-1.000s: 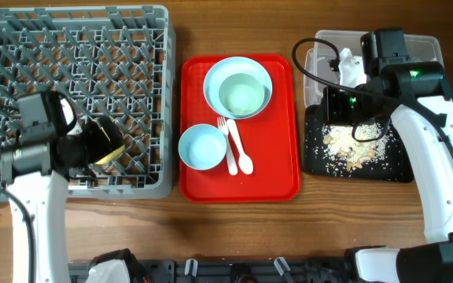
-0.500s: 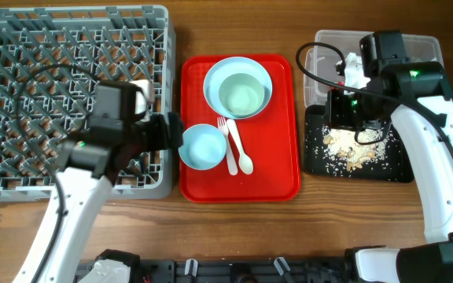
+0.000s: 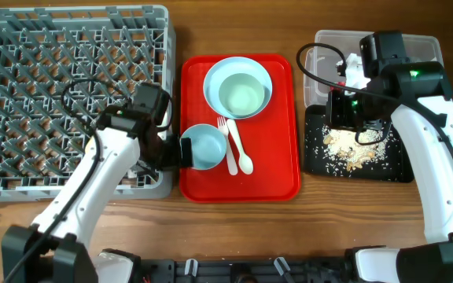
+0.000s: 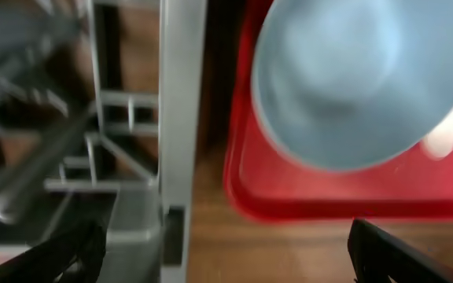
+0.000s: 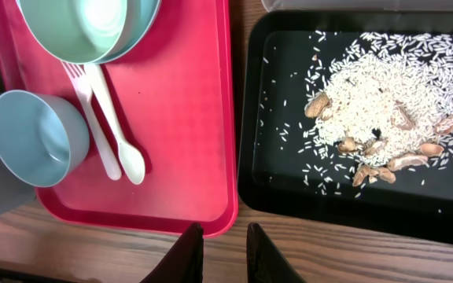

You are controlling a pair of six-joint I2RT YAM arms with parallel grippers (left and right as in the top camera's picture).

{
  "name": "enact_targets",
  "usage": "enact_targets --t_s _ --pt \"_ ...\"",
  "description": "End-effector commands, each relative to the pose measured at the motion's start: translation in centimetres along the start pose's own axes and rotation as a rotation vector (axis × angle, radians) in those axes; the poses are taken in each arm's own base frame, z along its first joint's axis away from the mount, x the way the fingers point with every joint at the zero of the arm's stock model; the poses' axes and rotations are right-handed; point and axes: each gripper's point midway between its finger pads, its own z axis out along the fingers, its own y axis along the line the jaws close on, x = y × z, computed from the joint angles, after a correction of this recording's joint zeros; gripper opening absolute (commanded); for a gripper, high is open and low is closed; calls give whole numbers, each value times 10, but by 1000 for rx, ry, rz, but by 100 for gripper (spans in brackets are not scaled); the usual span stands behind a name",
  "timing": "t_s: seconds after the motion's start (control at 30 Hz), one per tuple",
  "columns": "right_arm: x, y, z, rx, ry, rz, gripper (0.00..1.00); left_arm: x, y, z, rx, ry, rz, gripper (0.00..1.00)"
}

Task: Sort waste into correct bins and load items into the dishwasher rack
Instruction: 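Reach the left gripper to the light-blue bowl on the red tray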

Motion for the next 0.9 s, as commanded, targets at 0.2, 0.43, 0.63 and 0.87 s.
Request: enact_targets --t_s 0.2,0.43,0.63,0.87 --pt "-5 -1 -12 10 -45 11 20 35 9 8 -35 161 -37 100" --pt "-6 -1 -12 10 -47 11 20 42 12 7 -47 188 -34 100" --pt "-5 -1 -12 10 -45 11 20 22 4 10 -12 108 -21 100" --pt "-5 -1 -12 10 -44 11 20 7 3 9 -14 38 -11 100"
